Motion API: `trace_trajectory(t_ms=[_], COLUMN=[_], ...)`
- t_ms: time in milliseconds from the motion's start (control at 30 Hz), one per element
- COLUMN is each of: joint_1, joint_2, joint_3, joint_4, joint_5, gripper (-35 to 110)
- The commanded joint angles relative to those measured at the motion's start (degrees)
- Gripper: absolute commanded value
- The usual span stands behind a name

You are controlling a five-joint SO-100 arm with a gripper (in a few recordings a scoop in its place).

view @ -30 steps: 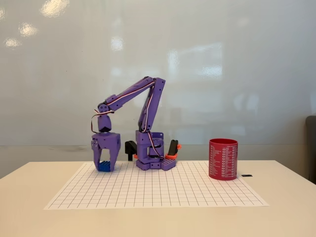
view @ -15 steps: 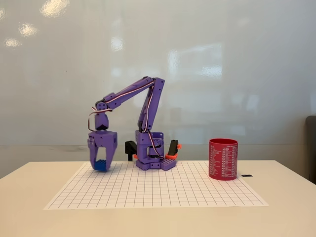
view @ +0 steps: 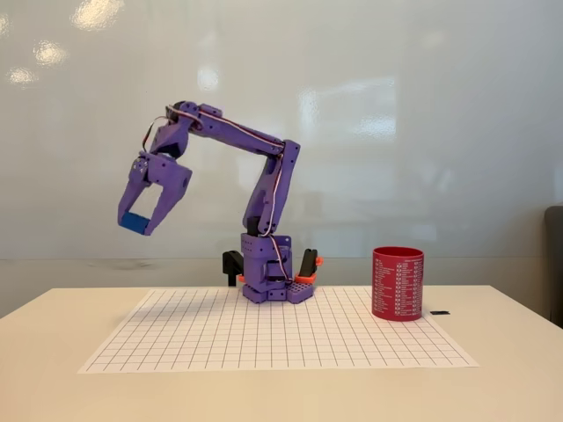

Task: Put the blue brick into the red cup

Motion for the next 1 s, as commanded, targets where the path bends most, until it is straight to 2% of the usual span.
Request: trace_trajectory(t_ms=[0,233,633,967], joint_1=[-15.6,-39.4,-87.3,-113.3], joint_2=[0.4,-0.2,0.5,1.1], joint_3=[-5.4,-6.4,-5.9,-6.8], joint_4=[0.5,0.9,2.1,8.3], joint_5=[-2.6,-8.9,-6.6,-9.0], gripper=[-1,-1,-1,-1])
